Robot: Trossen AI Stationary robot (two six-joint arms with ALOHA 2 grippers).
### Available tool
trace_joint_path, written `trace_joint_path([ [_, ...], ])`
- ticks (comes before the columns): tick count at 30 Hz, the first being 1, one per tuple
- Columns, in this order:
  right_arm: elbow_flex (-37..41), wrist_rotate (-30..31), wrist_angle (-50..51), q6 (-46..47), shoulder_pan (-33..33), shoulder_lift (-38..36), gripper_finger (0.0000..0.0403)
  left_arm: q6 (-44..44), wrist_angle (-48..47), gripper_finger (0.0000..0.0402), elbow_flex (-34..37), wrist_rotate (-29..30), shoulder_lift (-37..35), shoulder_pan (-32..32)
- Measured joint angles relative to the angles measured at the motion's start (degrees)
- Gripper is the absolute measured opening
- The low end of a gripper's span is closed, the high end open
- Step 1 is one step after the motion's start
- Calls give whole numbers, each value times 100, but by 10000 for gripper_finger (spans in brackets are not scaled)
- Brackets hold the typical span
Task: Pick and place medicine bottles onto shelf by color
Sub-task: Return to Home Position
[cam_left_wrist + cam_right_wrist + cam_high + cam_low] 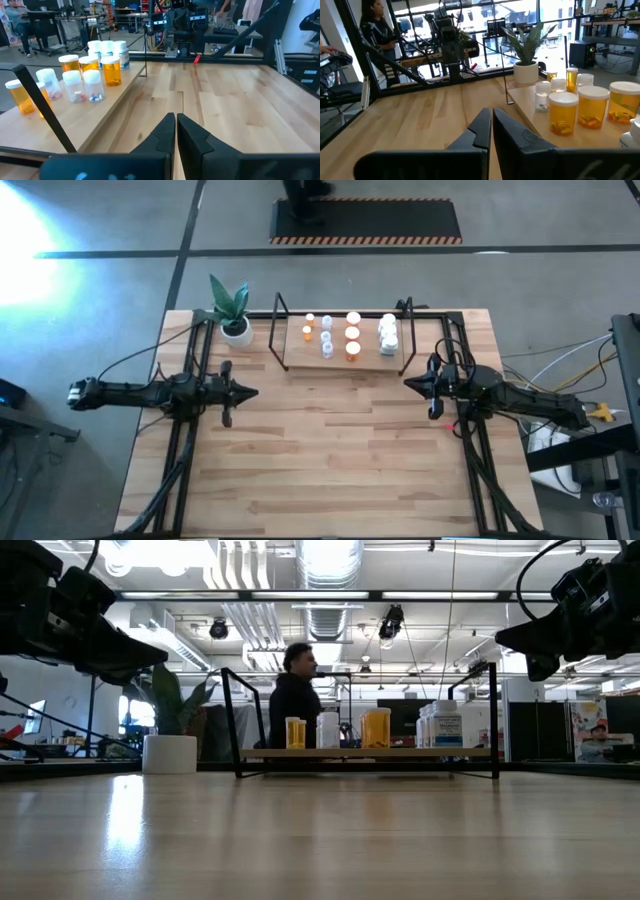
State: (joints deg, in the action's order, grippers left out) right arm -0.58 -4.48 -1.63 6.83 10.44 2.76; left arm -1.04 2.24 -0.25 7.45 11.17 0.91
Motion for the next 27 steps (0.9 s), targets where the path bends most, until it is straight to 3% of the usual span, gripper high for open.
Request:
trace_joint_path([
  [9, 0, 19, 16, 0, -38, -273, 9, -2, 40, 0, 0, 16, -1027, -25],
  [27, 0, 10, 2, 2, -833, -275, 9, -2, 420, 0, 0, 14, -718, -31],
])
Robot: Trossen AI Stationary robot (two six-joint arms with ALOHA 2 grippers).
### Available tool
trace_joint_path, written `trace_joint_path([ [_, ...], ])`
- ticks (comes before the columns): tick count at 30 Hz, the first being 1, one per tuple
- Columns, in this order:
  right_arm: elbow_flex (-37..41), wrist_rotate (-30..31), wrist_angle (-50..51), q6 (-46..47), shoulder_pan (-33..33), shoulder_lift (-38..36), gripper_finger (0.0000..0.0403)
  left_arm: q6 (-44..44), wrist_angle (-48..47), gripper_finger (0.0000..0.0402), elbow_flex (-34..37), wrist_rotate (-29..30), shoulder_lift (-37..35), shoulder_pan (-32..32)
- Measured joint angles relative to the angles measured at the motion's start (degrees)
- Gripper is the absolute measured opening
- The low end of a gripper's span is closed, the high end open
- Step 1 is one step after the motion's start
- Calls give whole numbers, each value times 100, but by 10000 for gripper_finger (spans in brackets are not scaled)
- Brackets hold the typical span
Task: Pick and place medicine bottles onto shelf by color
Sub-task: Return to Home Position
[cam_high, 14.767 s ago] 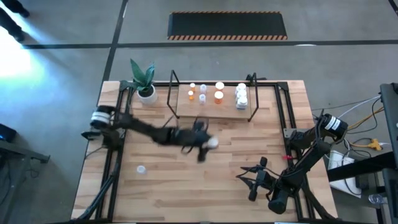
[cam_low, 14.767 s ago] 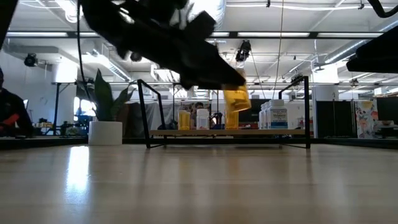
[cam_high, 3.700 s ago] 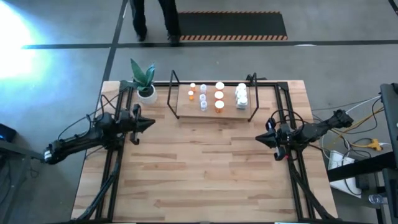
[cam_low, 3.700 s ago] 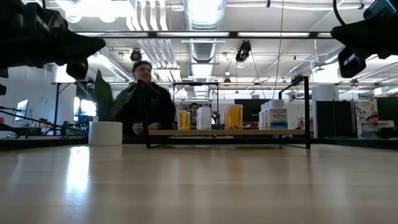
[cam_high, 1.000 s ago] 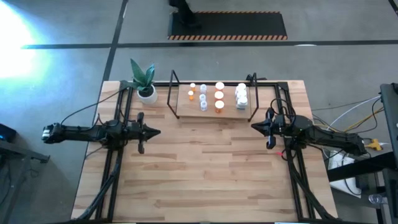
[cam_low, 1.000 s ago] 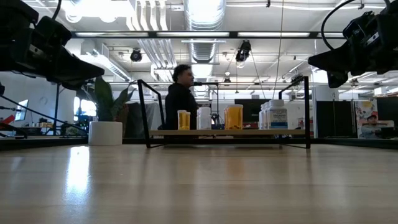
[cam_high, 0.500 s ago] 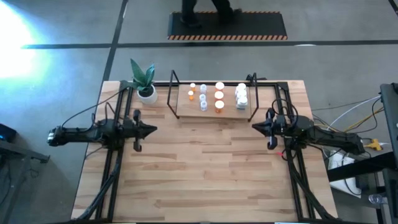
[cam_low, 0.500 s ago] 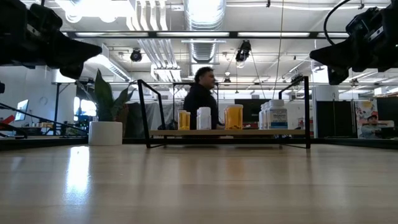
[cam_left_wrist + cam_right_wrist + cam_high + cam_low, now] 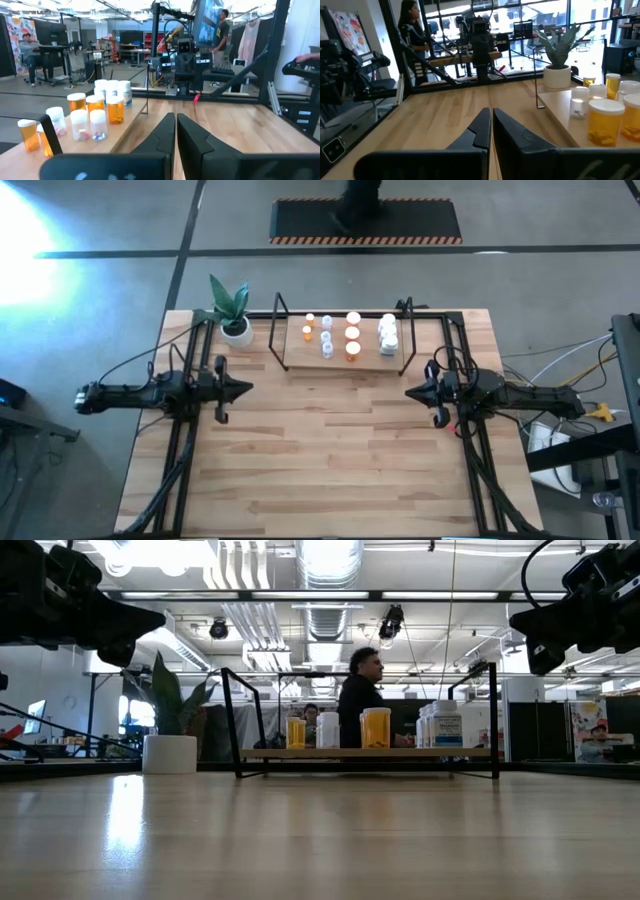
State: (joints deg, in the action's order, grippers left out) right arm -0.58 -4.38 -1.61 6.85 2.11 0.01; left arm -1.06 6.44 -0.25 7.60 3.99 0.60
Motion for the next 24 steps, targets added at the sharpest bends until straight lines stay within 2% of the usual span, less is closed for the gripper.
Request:
trace_joint_path([
  [24, 0, 0, 4, -2, 0, 155, 9, 2, 20, 0, 0, -4, 125, 0],
])
